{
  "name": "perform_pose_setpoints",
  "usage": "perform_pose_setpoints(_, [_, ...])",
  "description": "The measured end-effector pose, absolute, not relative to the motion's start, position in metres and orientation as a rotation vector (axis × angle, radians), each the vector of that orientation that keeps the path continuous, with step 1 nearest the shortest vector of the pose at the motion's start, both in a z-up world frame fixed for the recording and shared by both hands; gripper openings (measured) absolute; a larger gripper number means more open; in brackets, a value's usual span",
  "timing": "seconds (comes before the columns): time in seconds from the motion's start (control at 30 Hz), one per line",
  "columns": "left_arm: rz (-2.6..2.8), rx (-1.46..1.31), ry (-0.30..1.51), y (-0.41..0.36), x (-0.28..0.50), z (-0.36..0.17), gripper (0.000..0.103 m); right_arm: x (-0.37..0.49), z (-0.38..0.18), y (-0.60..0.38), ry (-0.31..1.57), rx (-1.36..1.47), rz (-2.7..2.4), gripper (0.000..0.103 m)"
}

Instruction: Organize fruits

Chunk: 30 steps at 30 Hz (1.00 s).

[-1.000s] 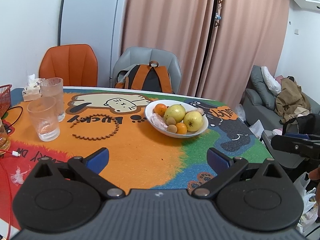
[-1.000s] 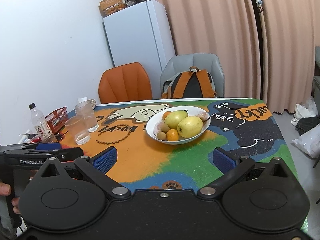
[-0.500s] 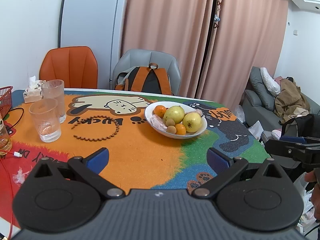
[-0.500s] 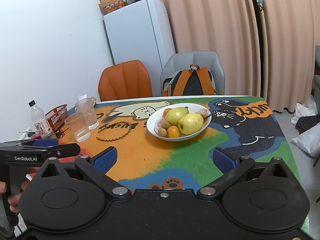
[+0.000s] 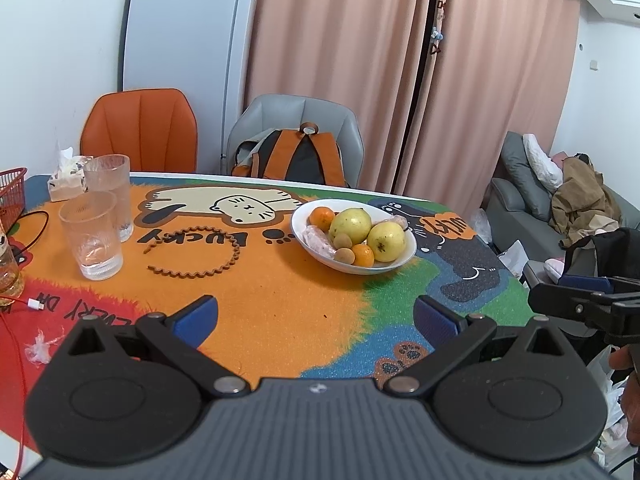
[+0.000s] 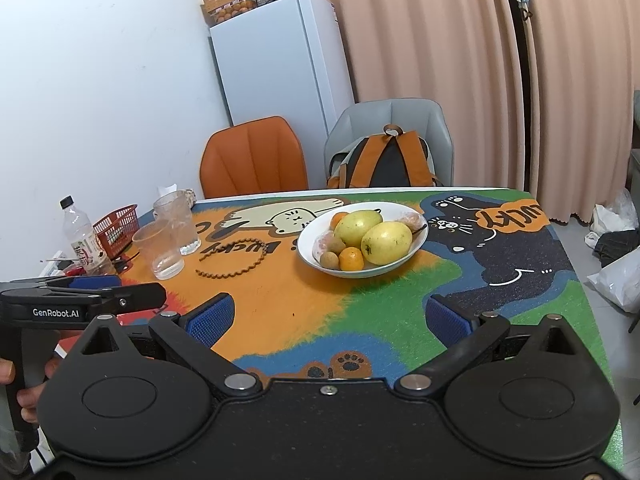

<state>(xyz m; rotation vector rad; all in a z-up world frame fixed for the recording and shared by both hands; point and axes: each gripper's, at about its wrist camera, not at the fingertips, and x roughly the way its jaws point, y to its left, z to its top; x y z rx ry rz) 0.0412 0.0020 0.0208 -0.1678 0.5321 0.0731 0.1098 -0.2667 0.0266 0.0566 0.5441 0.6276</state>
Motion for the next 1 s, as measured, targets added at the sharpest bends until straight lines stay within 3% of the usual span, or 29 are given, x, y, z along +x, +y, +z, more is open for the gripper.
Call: perform_pose_setpoints(1.0, [0.068, -0.168, 0.532, 0.0041, 0.0370, 0.0243, 0.103, 0.1085, 0.0312, -0.2641, 0.543, 0.050, 0.627, 0.103])
